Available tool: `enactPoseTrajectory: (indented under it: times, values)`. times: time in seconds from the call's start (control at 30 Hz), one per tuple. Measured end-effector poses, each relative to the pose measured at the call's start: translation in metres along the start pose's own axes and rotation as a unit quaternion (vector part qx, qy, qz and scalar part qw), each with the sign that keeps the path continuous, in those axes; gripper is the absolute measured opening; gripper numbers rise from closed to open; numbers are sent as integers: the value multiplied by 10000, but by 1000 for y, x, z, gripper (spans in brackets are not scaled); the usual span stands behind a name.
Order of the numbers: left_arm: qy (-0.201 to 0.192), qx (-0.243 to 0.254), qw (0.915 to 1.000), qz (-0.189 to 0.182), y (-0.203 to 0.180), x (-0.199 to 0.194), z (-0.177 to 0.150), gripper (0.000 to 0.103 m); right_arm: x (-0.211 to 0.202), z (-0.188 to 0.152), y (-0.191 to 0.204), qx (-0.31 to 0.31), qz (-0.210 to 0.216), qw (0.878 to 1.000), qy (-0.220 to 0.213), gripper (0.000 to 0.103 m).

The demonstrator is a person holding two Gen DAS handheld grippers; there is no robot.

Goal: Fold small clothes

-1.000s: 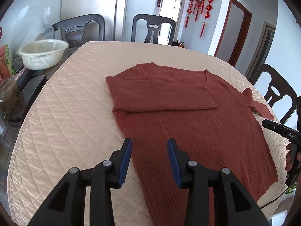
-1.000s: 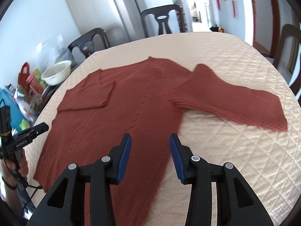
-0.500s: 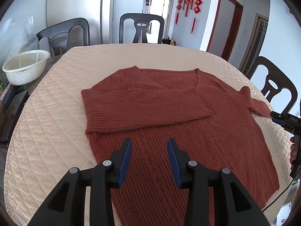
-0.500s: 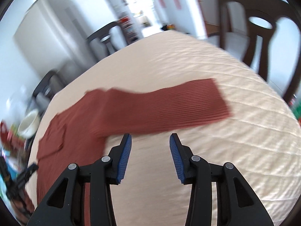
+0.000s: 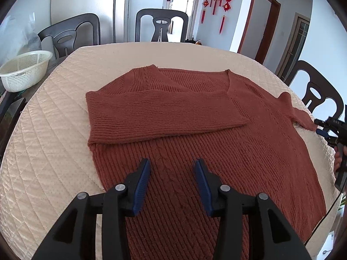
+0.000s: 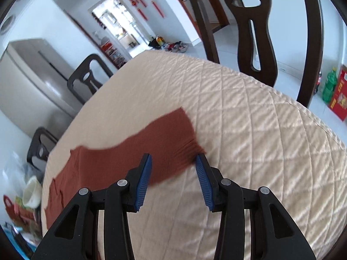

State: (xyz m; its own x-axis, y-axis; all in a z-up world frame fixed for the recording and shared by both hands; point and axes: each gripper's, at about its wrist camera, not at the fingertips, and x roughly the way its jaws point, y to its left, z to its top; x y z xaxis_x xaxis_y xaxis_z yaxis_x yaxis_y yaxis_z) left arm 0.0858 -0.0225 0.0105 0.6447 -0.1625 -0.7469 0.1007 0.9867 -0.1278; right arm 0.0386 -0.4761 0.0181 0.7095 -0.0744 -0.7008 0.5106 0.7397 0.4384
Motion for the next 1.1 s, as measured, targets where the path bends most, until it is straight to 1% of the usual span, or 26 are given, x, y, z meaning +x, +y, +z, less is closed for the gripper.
enactPoseTrajectory:
  times: [0.03, 0.07, 0.13, 0.17, 0.2, 0.27, 0.33, 0.43, 0.53, 0.67, 0.73, 0.8, 0.83, 0.9, 0.97, 1.03, 1.1]
  values:
    - [4, 2, 10000, -2, 0, 0, 0, 47, 2, 1, 0, 37, 23, 10000, -27, 41]
    - [5, -3, 10000, -7, 0, 0, 0, 47, 3, 3, 0, 35, 8, 10000, -34, 29]
    - [11, -18, 10000, -23, 1, 1, 0, 47, 8, 2, 8, -40, -21, 10000, 24, 10]
    - [10, -25, 10000, -30, 1, 1, 1, 47, 11, 3, 9, -45, 141, 9998, 128, 10]
    - [11, -32, 10000, -39, 2, 0, 0, 47, 10, 2, 14, -92, 223, 9996, 135, 10]
    - [14, -42, 10000, -52, 1, 1, 1, 48, 4, 3, 27, -292, 383, 9988, 54, 10]
    - [19, -43, 10000, -66, 1, 1, 1, 49, -3, 5, 46, -487, 677, 9965, -3, 10]
    - [22, -42, 9999, -96, 1, 1, 1, 50, -10, 6, 87, -888, 1176, 9891, 2, 10]
    - [22, -49, 9999, -112, 1, 1, 1, 50, -12, -2, 136, -1393, 1664, 9761, 140, 10]
    - [26, -53, 9999, -134, 1, 1, 1, 52, 4, -26, 202, -1999, 2255, 9517, 579, 10]
    - [26, -54, 9999, -147, 1, 1, 1, 52, 15, -44, 232, -2309, 2450, 9375, 877, 10]
    - [27, -57, 9999, -157, 1, 1, 1, 52, 27, -59, 252, -2519, 2550, 9269, 1110, 10]
    - [28, -59, 9998, -163, 1, 1, 1, 53, 38, -71, 265, -2647, 2632, 9181, 1330, 10]
    - [28, -67, 9998, -175, 1, 1, 1, 53, 56, -90, 278, -2804, 2714, 9053, 1676, 11]
    - [26, -81, 9998, -195, 1, 0, 1, 53, 73, -109, 283, -3024, 2601, 8954, 1980, 14]
    - [28, -103, 9997, -205, 2, 0, 1, 53, 83, -122, 280, -3050, 2542, 8911, 2197, 16]
    - [19, -140, 9996, -241, 3, 0, 0, 53, 76, -126, 272, -3060, 2698, 8845, 2264, 17]
